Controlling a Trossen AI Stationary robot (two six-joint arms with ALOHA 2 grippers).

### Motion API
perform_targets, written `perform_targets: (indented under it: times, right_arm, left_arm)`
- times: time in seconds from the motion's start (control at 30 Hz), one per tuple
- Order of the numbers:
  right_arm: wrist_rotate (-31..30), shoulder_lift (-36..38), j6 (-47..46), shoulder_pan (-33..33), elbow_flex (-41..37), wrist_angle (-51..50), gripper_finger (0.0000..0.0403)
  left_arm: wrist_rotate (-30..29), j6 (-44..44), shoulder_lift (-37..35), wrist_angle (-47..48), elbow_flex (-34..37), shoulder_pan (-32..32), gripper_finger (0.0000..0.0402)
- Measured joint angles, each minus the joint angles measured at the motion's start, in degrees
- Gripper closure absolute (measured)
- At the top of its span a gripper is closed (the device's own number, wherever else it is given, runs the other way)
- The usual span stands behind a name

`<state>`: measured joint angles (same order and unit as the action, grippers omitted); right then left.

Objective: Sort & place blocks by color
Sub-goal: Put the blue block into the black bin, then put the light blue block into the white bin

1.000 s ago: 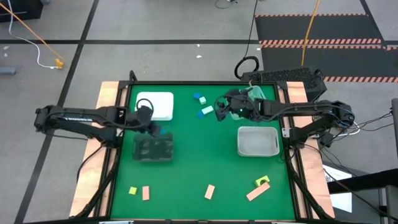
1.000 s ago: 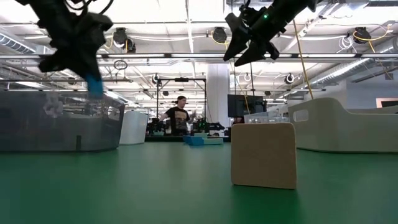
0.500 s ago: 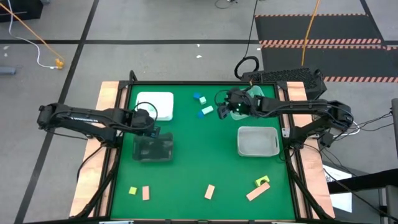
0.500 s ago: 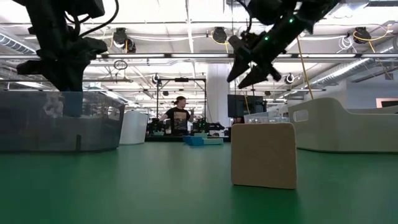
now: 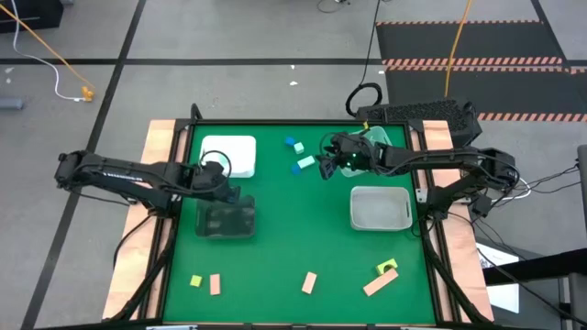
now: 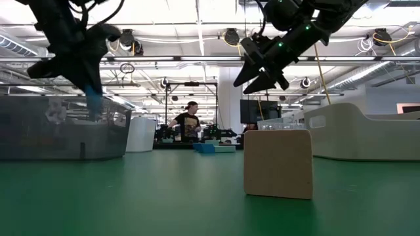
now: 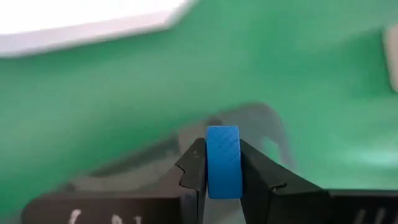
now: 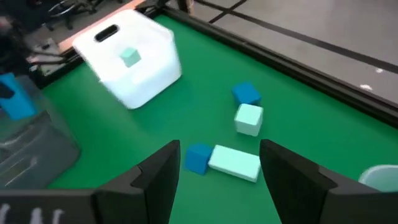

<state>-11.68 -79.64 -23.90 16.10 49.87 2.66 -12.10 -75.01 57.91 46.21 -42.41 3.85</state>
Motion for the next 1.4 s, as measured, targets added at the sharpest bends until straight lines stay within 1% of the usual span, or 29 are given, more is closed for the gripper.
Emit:
perform_targets:
  times: [0.07, 0.17, 0.27, 0.33, 0.47, 0.7, 0.77, 0.9, 0.97, 1.1, 1.2, 1.33, 1.4]
  right_arm:
    - [1.42, 0.0, 1.39, 0.0, 0.0, -0.02, 0.019]
    - [2.98, 0.0, 3.46, 0.0, 0.0, 0.53, 0.019]
    - [3.0, 0.0, 5.12, -0.07, 0.0, 2.12, 0.019]
    - [3.54, 0.0, 6.63, -0.11, 0.0, 4.17, 0.019]
    - [4.99, 0.0, 9.99, -0.5, 0.0, 7.36, 0.019]
    - [4.42, -0.46, 13.7, -2.28, 0.0, 7.92, 0.019]
    - [4.42, -1.43, 13.92, -2.52, 0.02, 7.95, 0.019]
    - [4.53, -4.42, 13.94, -2.73, 0.32, 7.79, 0.019]
    - [5.64, -6.15, 13.98, -2.71, 0.65, 7.42, 0.019]
    - [5.99, -8.72, 15.12, -2.71, 2.77, 6.04, 0.019]
    - [5.99, -9.46, 16.65, -2.71, 4.06, 5.36, 0.019]
    - [5.99, -9.55, 17.12, -2.71, 4.64, 5.32, 0.019]
    - [5.99, -9.49, 17.14, -2.71, 4.72, 5.37, 0.019]
  left_arm:
    - [1.44, -1.01, 0.02, -1.23, 0.0, 2.12, 0.0334]
    - [1.78, -3.25, 1.29, -2.43, -0.04, 5.6, 0.0334]
    - [1.75, -5.67, 2.9, -0.21, -0.02, 8.08, 0.0337]
    - [1.62, -7.44, 4.45, 3.17, -0.02, 9.09, 0.0337]
    - [1.58, -10.09, 7.6, 5.32, -0.02, 9.32, 0.0331]
    - [1.86, -11.06, 9.77, 2.87, -0.02, 9.4, 0.0325]
    - [3.04, -11.03, 9.57, 2.89, -0.02, 9.4, 0.0325]
    - [7.19, -10.17, 9.24, 2.97, -0.02, 9.36, 0.0324]
    - [8.05, -9.98, 8.98, 2.66, -0.02, 9.36, 0.0324]
    - [8.05, -9.96, 8.61, 1.46, -0.02, 9.18, 0.032]
    - [7.64, -8.95, 8.75, -0.14, -0.02, 8.94, 0.0304]
    - [3.46, -3.86, 9.0, 0.17, -0.02, 8.92, 0.0272]
    - [2.66, -3.67, 8.89, 0.18, -0.02, 8.92, 0.0261]
